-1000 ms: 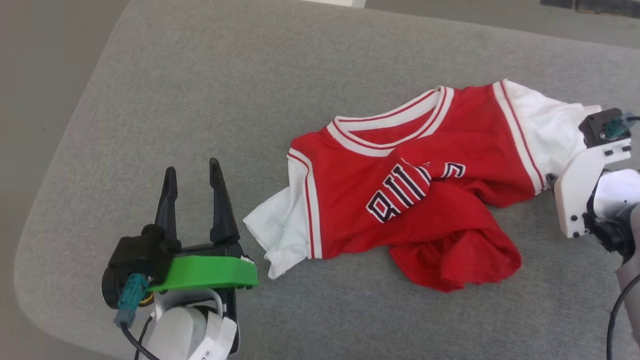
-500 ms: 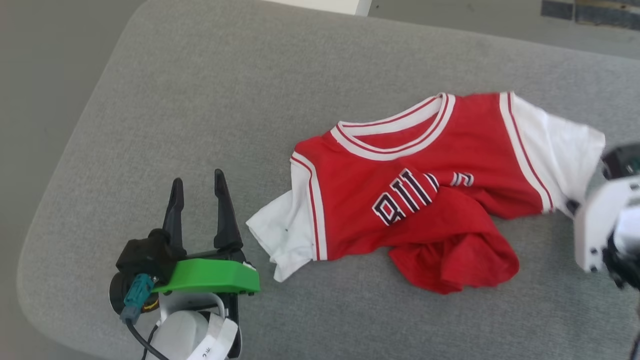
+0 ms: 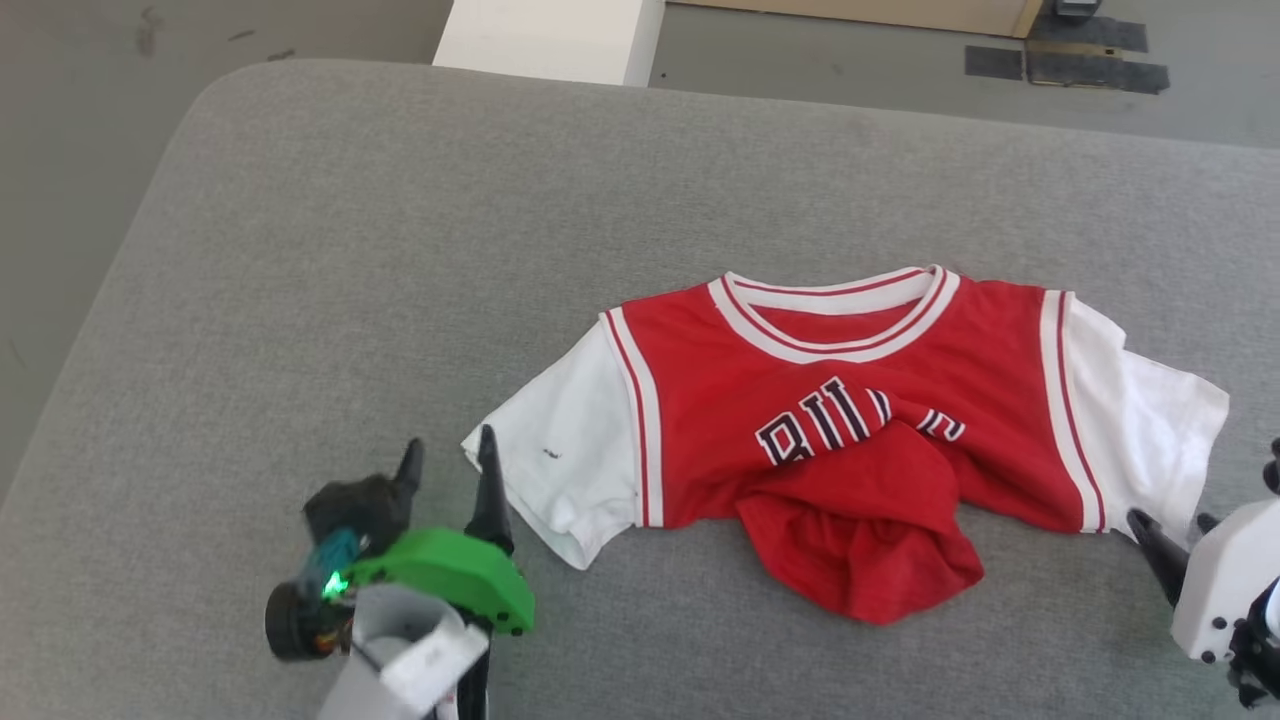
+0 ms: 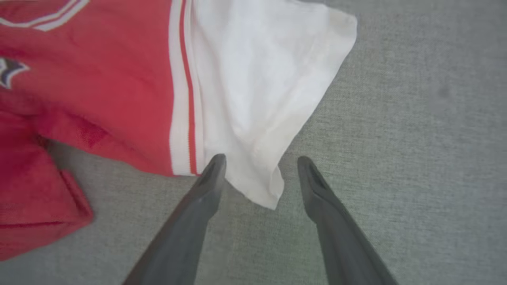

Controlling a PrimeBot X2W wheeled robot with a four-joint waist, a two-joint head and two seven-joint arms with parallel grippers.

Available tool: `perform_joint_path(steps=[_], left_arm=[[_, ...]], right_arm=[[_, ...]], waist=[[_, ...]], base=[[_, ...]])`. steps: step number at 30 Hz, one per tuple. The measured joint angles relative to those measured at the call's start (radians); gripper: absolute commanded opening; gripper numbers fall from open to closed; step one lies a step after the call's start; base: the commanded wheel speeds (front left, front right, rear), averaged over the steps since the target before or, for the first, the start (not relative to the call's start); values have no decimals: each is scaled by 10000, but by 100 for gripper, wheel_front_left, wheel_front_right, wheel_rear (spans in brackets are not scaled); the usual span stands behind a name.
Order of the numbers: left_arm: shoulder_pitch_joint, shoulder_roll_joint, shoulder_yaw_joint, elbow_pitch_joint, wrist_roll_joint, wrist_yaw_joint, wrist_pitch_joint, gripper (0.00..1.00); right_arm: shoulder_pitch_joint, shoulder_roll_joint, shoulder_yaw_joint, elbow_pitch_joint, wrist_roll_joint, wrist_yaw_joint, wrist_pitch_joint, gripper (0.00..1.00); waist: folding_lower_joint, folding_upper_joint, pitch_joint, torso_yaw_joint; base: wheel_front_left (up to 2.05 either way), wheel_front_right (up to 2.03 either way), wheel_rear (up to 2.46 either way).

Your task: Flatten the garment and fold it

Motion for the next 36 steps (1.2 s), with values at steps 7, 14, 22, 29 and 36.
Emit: perform_joint_path(steps=[7,14,22,29,36], left_arm=[[-1884,499,-293,1799,-63,247,3398,100],[-2906,777,-564,2736,-174,489,6188,80],[-2663,537,-153,1856,-943,224,5626,0],[-1750,211,151,-311,-1323,451,4518,0],[-1194,90,-249,-2021,-1346,621,4416,0]], right_arm=[[-10,529,-635,-702,-65,0,-523,100],[-48,633,-652,-1246,-109,0,-642,100],[-596,199,-777,-1200,-291,0,-608,100],[-2145,-1536,533,67,-970,0,19,100],[-3230,-2706,2257,1386,-1099,-2,476,100]], waist=[[0,0,18,-322],[0,0,219,-678],[0,0,423,-751],[0,0,518,-472],[0,0,920,-102]], base=[[0,0,0],[0,0,0],[0,0,0],[0,0,0],[0,0,0]])
